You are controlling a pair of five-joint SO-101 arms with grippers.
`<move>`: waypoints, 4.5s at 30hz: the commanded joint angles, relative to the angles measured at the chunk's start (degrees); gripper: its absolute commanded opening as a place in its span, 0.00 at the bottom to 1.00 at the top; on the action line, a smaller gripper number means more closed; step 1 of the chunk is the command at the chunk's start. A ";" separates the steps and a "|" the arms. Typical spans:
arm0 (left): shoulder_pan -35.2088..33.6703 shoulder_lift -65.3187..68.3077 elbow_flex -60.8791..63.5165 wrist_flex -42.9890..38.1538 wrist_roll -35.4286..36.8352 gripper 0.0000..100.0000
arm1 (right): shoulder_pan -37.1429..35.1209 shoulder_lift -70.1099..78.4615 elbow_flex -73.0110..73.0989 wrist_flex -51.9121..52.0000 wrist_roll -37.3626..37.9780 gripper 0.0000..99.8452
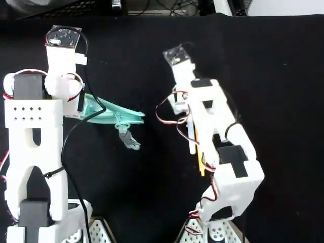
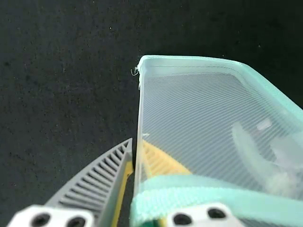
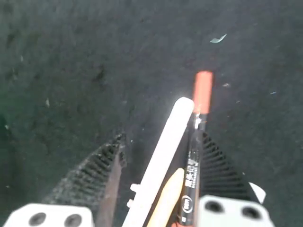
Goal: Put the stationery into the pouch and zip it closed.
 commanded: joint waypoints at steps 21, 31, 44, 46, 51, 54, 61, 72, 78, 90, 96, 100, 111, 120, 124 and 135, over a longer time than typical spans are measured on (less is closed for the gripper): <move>-0.13 -0.26 0.22 0.26 -0.26 0.03 | 4.84 4.70 -10.68 5.19 0.53 0.01; -0.04 -0.26 0.22 0.26 -0.26 0.03 | -2.02 -15.78 9.98 11.52 0.53 0.07; -0.04 -0.26 0.22 0.26 -0.26 0.03 | -5.71 -5.14 6.81 13.10 0.62 0.11; -0.04 -0.26 0.22 0.26 -0.26 0.03 | -5.71 -2.86 4.97 13.10 0.62 0.11; -0.04 -0.26 0.22 0.26 -0.26 0.03 | -5.71 2.07 -0.66 13.10 0.62 0.11; -0.04 -0.26 0.22 0.26 -0.26 0.03 | -5.54 4.97 -2.86 13.19 1.14 0.11; -0.04 -0.26 0.22 0.26 -0.26 0.03 | -4.66 5.49 -4.00 14.33 6.95 0.01; 0.31 -0.26 0.31 0.26 -0.26 0.03 | -0.79 -35.56 11.47 14.77 6.59 0.01; -0.04 -0.26 0.31 0.26 -0.26 0.03 | -0.88 -70.29 19.74 14.68 0.62 0.01; 0.40 -0.26 0.22 0.26 -0.18 0.03 | -33.49 -110.20 24.84 -0.26 -7.65 0.04; 0.31 -0.26 0.22 0.26 -0.18 0.03 | -41.76 -108.62 32.31 -14.07 -7.30 0.04; -0.04 -0.26 0.22 0.26 -0.18 0.03 | -42.55 -105.27 36.44 -24.26 -7.30 0.04; -0.13 -0.26 0.31 0.26 -0.18 0.03 | -42.73 -94.02 38.29 -36.40 -7.65 0.04; -0.13 -0.26 0.31 0.26 -0.18 0.03 | -47.38 -91.12 43.12 -35.96 -7.30 0.04; -0.13 -0.26 0.31 0.26 -0.18 0.03 | -47.30 -91.12 48.40 -35.87 -7.30 0.05; -0.13 -0.26 0.92 0.26 -0.18 0.03 | -47.30 -90.95 30.46 -7.91 -7.65 0.22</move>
